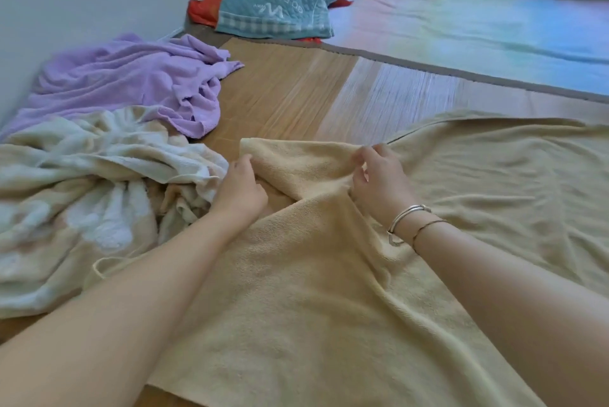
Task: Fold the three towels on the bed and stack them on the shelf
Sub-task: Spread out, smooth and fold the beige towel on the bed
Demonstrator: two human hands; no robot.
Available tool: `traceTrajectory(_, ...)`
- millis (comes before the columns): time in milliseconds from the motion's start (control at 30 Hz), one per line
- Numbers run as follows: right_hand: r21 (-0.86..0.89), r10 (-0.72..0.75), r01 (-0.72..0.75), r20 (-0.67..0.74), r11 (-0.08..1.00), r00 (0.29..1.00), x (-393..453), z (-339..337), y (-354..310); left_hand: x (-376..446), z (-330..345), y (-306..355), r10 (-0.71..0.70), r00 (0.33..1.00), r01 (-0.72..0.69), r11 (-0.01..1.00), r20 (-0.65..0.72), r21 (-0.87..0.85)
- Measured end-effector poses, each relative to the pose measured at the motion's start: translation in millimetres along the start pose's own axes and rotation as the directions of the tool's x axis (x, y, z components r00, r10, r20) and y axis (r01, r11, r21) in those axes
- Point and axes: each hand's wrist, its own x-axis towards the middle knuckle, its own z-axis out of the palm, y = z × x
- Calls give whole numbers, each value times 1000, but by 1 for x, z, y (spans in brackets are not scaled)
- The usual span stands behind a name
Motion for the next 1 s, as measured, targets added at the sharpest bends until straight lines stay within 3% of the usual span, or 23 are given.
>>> traceTrajectory(100, -106, 17, -5, 106, 994, 994, 29, 1, -4, 22, -10, 8, -115, 993, 115, 992, 7, -47)
traceTrajectory(233, -250, 205, -128, 311, 960, 928, 71, 3, -10, 63, -28, 23, -272, 961, 277, 945, 56, -176)
traceTrajectory(433, -471, 425, -199, 442, 860, 790, 102, -1, 5, 116, -42, 33, -371, 878, 422, 898, 303, -123)
traceTrajectory(500, -504, 470, -209, 471, 838, 746, 103, -7, 7, 119, -42, 35, -347, 817, 411, 911, 461, -42)
traceTrajectory(600, -566, 505, -159, 529, 809, 682, 99, -11, 8, 112, -38, 41, -332, 643, 317, 936, 690, 156)
traceTrajectory(633, -584, 513, -138, 546, 800, 662, 98, -12, 8, 108, -34, 43, -309, 642, 225, 951, 701, 213)
traceTrajectory(700, -615, 521, -89, 573, 783, 632, 98, -12, 7, 103, -25, 43, -237, 732, 46, 952, 638, 301)
traceTrajectory(767, -624, 514, -43, 600, 781, 613, 99, -13, 7, 101, -18, 42, -185, 801, -32, 936, 569, 350)
traceTrajectory(833, -610, 497, -33, 611, 792, 617, 105, -13, 10, 102, -15, 44, -155, 821, -78, 923, 549, 377)
traceTrajectory(933, -559, 460, -96, 559, 824, 690, 122, -15, 12, 113, -20, 51, -134, 845, -113, 901, 517, 418)
traceTrajectory(1000, -513, 460, -202, 446, 834, 768, 139, -16, 10, 125, -30, 56, -174, 847, -46, 917, 502, 396)
